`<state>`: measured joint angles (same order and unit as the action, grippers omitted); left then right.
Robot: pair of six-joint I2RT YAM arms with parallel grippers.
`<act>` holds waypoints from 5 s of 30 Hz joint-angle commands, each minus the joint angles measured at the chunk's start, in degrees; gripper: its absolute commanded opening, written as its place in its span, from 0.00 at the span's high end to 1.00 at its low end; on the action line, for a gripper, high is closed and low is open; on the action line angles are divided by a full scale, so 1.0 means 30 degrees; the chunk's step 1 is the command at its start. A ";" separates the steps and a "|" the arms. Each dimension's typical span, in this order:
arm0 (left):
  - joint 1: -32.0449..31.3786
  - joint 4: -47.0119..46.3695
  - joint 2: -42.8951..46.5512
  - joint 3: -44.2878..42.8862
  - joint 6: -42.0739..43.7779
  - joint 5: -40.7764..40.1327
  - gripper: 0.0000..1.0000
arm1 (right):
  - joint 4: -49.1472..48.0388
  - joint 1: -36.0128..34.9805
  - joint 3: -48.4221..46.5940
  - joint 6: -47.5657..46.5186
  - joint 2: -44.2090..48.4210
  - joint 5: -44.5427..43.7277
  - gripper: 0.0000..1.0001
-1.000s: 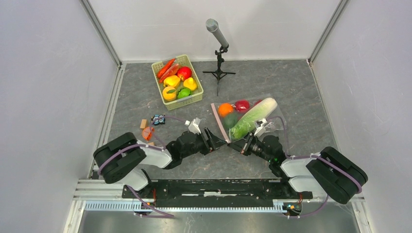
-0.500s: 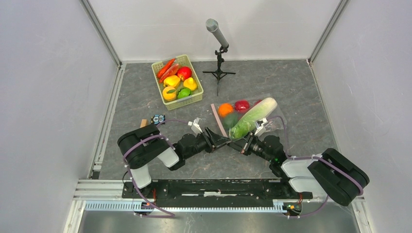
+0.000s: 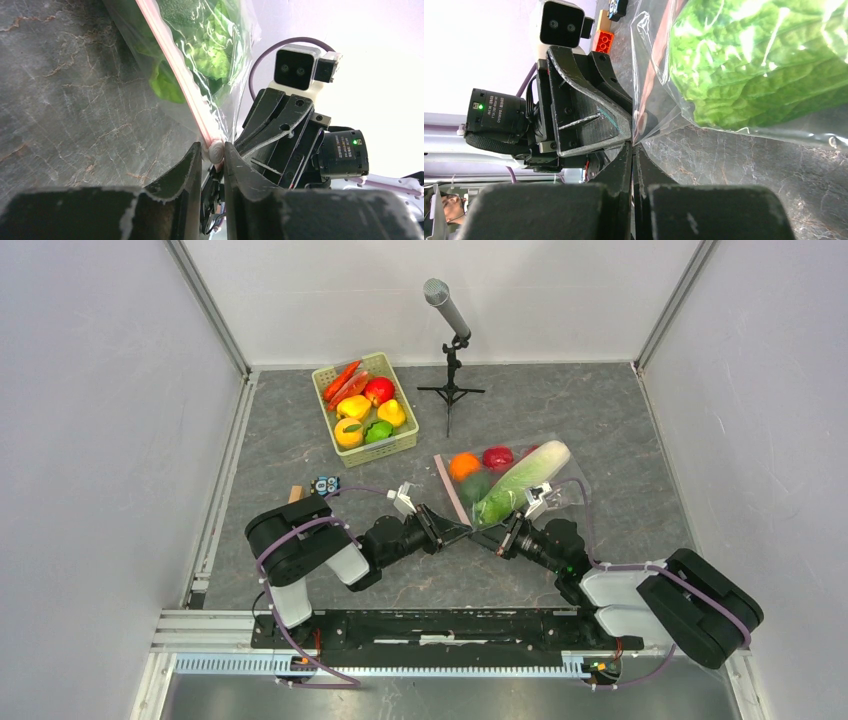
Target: Open the zip-top bag and remove the fake food
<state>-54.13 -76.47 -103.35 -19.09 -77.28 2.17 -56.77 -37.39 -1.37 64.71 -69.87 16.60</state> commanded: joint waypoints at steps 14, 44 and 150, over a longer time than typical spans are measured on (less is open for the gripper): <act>-0.0063 0.0288 0.1021 -0.0177 0.1266 -0.1207 0.79 | 0.8325 -0.0077 0.3639 -0.2539 0.8485 -0.0016 1.00; -0.0147 0.0354 0.1196 -0.0535 0.0271 0.0532 0.82 | 0.1751 -0.0062 0.1125 -0.2318 0.2083 0.0762 0.60; 0.0349 -0.1440 -0.3533 -0.1517 -0.0757 -0.0659 0.54 | 2.6134 0.0070 -0.2299 -0.7320 1.7581 -0.2188 1.00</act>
<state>-52.51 -75.57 -113.01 -22.11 -78.56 1.69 21.98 -37.01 -6.63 42.35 -17.69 11.31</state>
